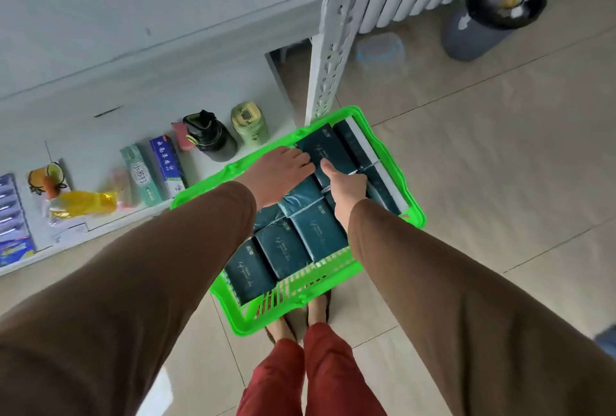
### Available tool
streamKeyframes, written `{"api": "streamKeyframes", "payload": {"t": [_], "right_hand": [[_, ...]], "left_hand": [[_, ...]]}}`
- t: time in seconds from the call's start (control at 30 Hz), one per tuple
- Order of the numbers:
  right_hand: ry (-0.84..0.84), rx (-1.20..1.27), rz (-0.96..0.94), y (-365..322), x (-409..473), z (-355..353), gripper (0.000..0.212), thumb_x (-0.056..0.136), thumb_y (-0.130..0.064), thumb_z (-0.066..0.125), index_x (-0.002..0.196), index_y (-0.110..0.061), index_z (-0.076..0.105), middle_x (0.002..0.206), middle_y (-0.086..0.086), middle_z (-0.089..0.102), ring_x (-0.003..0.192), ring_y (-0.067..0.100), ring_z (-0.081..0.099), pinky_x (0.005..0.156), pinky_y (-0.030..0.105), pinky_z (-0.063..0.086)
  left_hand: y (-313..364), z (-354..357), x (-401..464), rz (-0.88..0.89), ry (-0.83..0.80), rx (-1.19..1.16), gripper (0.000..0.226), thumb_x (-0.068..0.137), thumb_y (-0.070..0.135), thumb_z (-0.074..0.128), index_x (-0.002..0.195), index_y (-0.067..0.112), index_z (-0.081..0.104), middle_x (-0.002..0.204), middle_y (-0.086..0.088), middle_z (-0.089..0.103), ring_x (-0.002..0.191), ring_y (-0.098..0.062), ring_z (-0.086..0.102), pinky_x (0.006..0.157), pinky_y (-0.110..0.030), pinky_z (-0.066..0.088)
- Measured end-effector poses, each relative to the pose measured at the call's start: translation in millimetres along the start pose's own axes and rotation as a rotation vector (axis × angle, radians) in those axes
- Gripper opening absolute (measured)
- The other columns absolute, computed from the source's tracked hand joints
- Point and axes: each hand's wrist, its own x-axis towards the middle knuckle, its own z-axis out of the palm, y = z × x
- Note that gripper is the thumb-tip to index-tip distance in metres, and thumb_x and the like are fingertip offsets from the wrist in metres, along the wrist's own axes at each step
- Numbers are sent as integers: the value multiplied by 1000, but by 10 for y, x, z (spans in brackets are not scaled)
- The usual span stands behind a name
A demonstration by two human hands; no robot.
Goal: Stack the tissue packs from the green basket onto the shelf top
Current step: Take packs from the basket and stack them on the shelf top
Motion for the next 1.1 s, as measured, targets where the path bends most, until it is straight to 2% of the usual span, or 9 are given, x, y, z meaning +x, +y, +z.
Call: {"api": "streamKeyframes", "payload": {"t": [0.2,0.3,0.4,0.53,0.6,0.7,0.87,1.0,1.1], "right_hand": [[-75,46,49,12,146,35,72,80,-37,82,133,-2,47,123,12,61,94,25,57,77,34,44],[-194,54,114,-51,149,0,56,93,-31,68,141,-11,49,133,12,58,115,29,61,88,36,51],[-178,144,178,-99,81,-2,63,86,-29,76,140,-13,48,111,7,56,115,20,57,96,35,50],[-183,201,136,-79,-144,-57,32,82,-25,80,106,-10,64,83,4,53,68,13,49,82,26,47],[-149,169,31,-53,-414,-92,24,82,-18,79,82,-8,57,71,7,52,60,15,48,73,25,46],[-181,21,-277,25,-931,-125,31,83,-9,76,94,-11,47,80,9,50,68,20,48,68,28,41],[-324,-321,-724,98,-2147,89,38,81,-16,76,78,-30,41,80,-5,44,80,19,49,80,40,44],[-440,-400,-977,249,-3243,638,35,78,-24,79,77,-20,45,83,-1,49,74,0,49,70,20,42],[-527,-453,-1089,422,-4043,1206,35,79,-24,79,79,-20,45,84,1,48,80,15,49,72,30,41]], "left_hand": [[43,64,-68,-46,-47,142,56,84,15,62,137,16,45,130,-1,50,121,-27,41,95,-38,36],[95,11,-146,-78,-54,152,50,82,17,67,129,20,51,128,-1,49,120,-27,40,96,-37,33],[121,-31,-280,-127,-60,146,48,80,16,68,125,20,52,129,-3,48,121,-28,41,99,-38,34],[124,-164,-597,-310,-13,75,47,81,29,72,123,22,52,122,1,54,121,-26,43,99,-39,34],[115,-276,-857,-430,16,-16,50,78,39,75,120,22,52,119,2,57,119,-25,45,100,-39,31],[75,-502,-1456,-605,72,-153,56,74,48,76,117,21,53,119,2,58,117,-23,47,100,-39,28],[-24,-922,-2933,-741,182,-238,58,74,53,73,119,22,56,118,0,61,116,-26,49,98,-42,31],[-146,-1088,-4397,-859,324,-223,54,74,54,74,119,28,56,113,5,63,110,-23,51,94,-41,33],[-316,-1105,-5486,-937,386,-185,57,73,52,77,120,28,55,112,4,64,108,-24,52,93,-41,35]]}}
